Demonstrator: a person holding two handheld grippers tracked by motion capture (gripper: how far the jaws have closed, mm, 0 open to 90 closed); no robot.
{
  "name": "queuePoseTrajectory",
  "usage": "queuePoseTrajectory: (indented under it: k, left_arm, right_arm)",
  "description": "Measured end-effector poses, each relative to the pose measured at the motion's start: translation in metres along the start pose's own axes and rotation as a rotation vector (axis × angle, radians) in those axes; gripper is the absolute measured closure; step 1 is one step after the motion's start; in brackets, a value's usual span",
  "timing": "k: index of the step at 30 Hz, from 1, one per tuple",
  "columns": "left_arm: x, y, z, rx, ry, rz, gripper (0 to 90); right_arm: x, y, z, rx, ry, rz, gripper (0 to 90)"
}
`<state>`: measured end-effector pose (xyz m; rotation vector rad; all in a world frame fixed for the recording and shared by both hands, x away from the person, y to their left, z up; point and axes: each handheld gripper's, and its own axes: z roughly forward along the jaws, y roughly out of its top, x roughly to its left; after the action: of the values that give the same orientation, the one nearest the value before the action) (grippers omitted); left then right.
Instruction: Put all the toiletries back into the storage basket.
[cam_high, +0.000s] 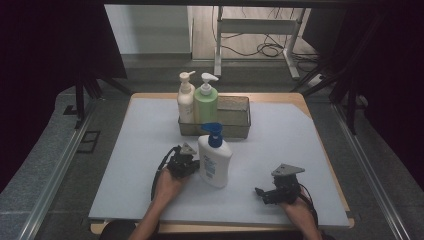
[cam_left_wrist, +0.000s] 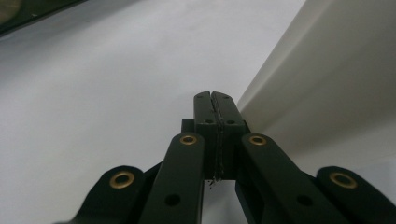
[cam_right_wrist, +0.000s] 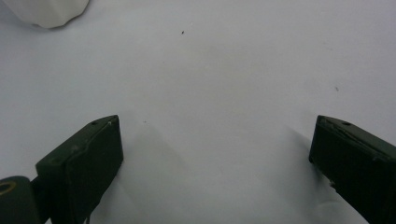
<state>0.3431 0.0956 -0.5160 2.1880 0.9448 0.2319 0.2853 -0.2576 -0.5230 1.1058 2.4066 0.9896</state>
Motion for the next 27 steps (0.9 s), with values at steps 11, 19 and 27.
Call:
queuePoseTrajectory:
  k: [11,19,27]
  left_arm:
    - [-0.006,0.001,0.004,-0.005,-0.018,0.029,88.0]
    - [0.000,-0.004,-0.012,-0.025,0.038,0.024,75.9]
    - [-0.002,-0.013,-0.025,-0.041,0.061,0.012,58.2]
  right_arm:
    - [0.000,0.000,0.000,0.002,0.000,0.001,2.4]
    - [0.000,0.001,0.000,0.008,-0.002,-0.001,2.4]
    - [0.000,0.002,0.000,0.010,-0.004,-0.002,2.4]
